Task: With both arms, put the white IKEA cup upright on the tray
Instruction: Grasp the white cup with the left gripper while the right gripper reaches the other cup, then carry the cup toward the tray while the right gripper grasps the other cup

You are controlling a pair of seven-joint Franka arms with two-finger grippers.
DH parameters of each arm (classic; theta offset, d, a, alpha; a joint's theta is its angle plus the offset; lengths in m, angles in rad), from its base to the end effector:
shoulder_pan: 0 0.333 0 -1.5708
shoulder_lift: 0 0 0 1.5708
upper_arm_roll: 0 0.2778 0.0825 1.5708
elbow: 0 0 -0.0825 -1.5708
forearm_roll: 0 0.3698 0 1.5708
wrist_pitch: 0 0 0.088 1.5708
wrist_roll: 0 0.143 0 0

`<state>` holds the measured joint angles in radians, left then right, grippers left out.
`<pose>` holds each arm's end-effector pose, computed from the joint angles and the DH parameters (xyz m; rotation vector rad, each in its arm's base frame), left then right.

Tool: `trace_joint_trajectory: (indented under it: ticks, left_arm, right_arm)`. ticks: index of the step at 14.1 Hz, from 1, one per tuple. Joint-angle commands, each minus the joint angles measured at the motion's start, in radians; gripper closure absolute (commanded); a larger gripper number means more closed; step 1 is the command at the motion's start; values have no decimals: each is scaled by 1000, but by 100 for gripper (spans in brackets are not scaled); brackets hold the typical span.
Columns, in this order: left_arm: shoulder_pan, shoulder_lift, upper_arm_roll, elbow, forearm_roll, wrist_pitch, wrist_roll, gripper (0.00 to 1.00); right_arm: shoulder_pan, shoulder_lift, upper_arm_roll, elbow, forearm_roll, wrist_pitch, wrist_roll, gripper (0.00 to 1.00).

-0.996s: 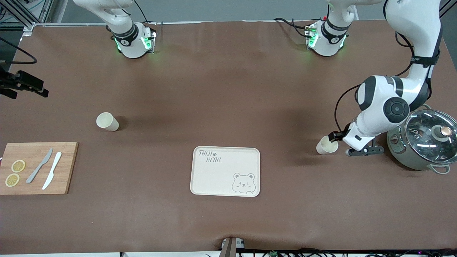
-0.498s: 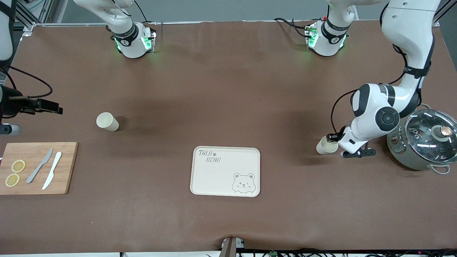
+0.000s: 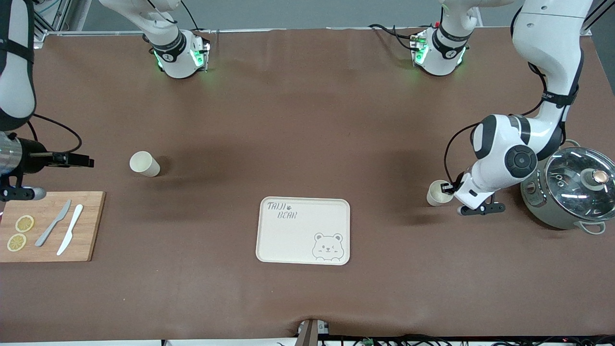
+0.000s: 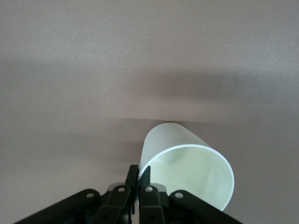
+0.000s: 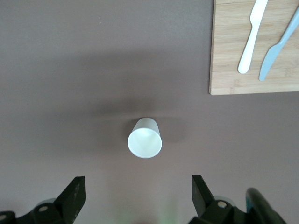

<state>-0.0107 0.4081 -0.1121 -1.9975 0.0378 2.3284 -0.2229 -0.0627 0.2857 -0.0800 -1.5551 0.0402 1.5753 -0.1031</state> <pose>0.5682 -0.0697 0.1886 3.1316 0.1262 -0.1195 0.5786 -0.0740 0.3966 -3.0653 0.0688 0.4016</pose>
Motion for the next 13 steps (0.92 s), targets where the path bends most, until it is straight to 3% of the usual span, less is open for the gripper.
trace_joint_trajectory:
  ticks: [1, 6, 12, 13]
  left_arm:
    - [3, -28, -32, 37, -19, -18, -18, 100]
    - [-37, 17, -118, 204, -79, -99, -208, 100]
    - [-236, 167, -121, 420, -79, -100, -577, 100]
    - [-261, 196, -121, 463, -79, -100, -643, 100]
  right_arm:
    - [-14, -17, 9, -97, -13, 87, 2, 0]
    - [-55, -40, 9, -330, -11, 326, -27, 0]
    - [-72, -82, 12, -610, -6, 604, -58, 0]
    - [-71, -88, 12, -652, -6, 653, -58, 7]
